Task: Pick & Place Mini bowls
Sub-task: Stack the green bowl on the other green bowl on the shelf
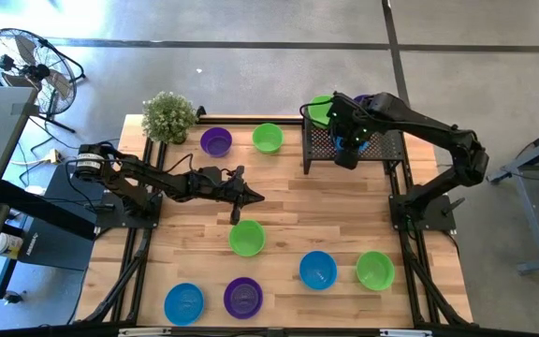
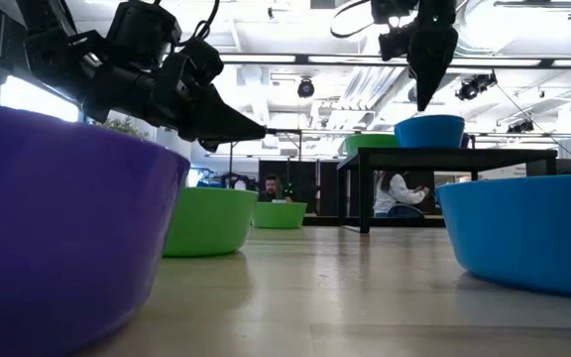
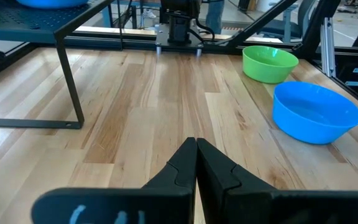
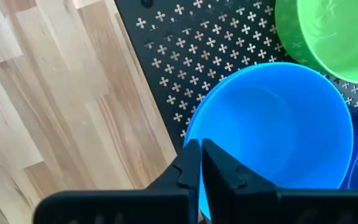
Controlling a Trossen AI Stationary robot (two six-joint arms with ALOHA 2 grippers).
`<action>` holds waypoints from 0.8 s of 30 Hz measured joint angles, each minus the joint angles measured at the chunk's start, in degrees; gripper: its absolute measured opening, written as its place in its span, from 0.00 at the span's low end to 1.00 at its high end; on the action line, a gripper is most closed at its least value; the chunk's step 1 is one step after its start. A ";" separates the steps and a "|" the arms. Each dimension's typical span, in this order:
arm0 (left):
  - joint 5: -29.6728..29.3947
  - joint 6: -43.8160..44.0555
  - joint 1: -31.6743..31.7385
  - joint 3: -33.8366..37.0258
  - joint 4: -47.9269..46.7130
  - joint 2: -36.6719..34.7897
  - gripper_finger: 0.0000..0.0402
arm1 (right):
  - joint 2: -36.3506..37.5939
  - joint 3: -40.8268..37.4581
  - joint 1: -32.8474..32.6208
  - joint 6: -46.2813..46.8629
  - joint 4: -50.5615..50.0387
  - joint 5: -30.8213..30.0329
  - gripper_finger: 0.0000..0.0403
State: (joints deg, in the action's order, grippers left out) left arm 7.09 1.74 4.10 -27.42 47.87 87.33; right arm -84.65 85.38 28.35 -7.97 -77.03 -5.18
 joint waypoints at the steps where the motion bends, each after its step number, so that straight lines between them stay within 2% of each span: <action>1: 0.00 0.00 0.00 0.00 -0.01 0.00 0.00 | 0.61 0.00 -0.43 -0.02 0.13 0.15 0.01; 3: 0.02 -0.02 0.00 0.00 -0.27 0.00 0.00 | 3.15 -0.39 -1.83 -0.37 2.39 0.16 0.01; 6: 0.73 -0.07 0.00 0.00 -0.52 0.00 0.00 | 10.16 -4.97 -4.05 -1.36 13.26 1.03 0.00; 14: 1.48 1.76 0.00 -0.06 -1.05 -0.01 0.00 | 30.11 -32.00 -11.49 1.47 49.66 3.31 0.00; 20: 1.49 4.19 -0.10 -3.43 -14.08 -0.42 0.00 | 37.91 -51.22 -16.82 1.01 78.20 3.15 0.00; 24: 1.49 0.68 -2.67 -6.30 -22.64 -5.30 0.00 | 39.06 -61.10 -19.50 0.45 93.18 3.09 0.00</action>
State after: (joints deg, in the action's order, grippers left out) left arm 8.58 2.41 1.43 -33.72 25.24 82.03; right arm -45.58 24.28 8.85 -7.51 16.15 -2.09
